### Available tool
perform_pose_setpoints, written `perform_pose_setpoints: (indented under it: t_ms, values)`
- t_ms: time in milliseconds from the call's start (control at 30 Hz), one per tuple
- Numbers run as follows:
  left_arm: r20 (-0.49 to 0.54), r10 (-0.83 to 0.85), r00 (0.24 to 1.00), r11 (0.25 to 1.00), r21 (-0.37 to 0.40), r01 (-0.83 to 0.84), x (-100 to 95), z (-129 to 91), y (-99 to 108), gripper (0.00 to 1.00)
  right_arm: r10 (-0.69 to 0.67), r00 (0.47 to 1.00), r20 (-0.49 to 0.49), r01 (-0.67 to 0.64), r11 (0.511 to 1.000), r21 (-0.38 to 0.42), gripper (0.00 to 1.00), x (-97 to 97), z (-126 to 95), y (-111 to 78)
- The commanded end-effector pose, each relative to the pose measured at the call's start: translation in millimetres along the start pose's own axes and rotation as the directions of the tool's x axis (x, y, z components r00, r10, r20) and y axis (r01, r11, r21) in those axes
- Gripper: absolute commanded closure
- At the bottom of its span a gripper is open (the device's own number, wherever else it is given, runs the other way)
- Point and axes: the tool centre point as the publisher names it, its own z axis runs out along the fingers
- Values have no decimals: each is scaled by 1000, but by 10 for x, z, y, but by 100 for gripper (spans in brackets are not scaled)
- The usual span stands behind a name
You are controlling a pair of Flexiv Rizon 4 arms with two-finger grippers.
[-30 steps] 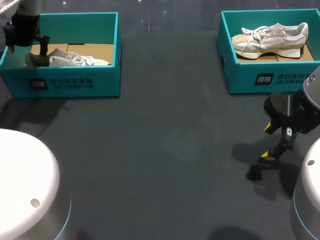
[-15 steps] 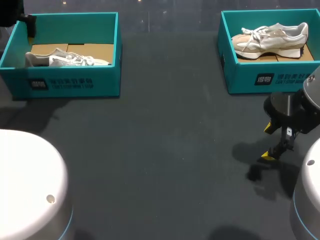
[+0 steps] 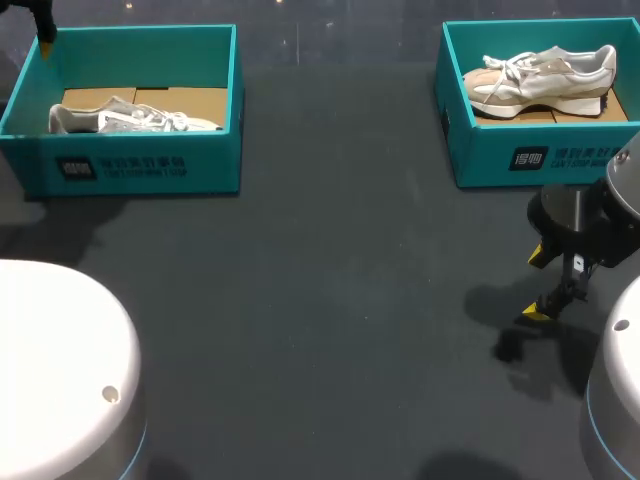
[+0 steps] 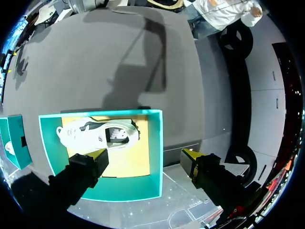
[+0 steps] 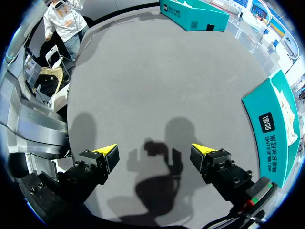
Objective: Take the shoe out of the shoebox, open the shoe tongue, remove and reinsert the insole, then place the shoe into the shoebox
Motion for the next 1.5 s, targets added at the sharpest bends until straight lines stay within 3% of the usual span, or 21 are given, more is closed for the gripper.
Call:
perform_pose_setpoints:
  t_ms: [33,400,567,833,1167,1300,1500]
  values:
    - [10,5,1000,1000,8,-5,28,-34,-9,0,0,1000,3,0,1000,-1,0,18,1,-10]
    - [24,25,999,997,66,-27,-15,27,19,0,-16,1000,14,16,1000,-10,0,-21,-31,0]
    - [24,25,999,997,66,-27,-15,27,19,0,-43,998,39,42,999,17,0,-295,-238,112]
    - [24,25,999,997,66,-27,-15,27,19,0,82,987,136,-90,994,58,0,-860,-691,280]
    - [24,25,999,997,66,-27,-15,27,19,0,254,945,206,-278,956,97,0,-1484,-1106,268]
    - [24,25,999,997,66,-27,-15,27,19,0,234,945,229,-249,968,38,0,-1704,-1279,228]
    - [24,25,999,997,66,-27,-15,27,19,0,234,945,229,-249,968,38,0,-1704,-1279,228]
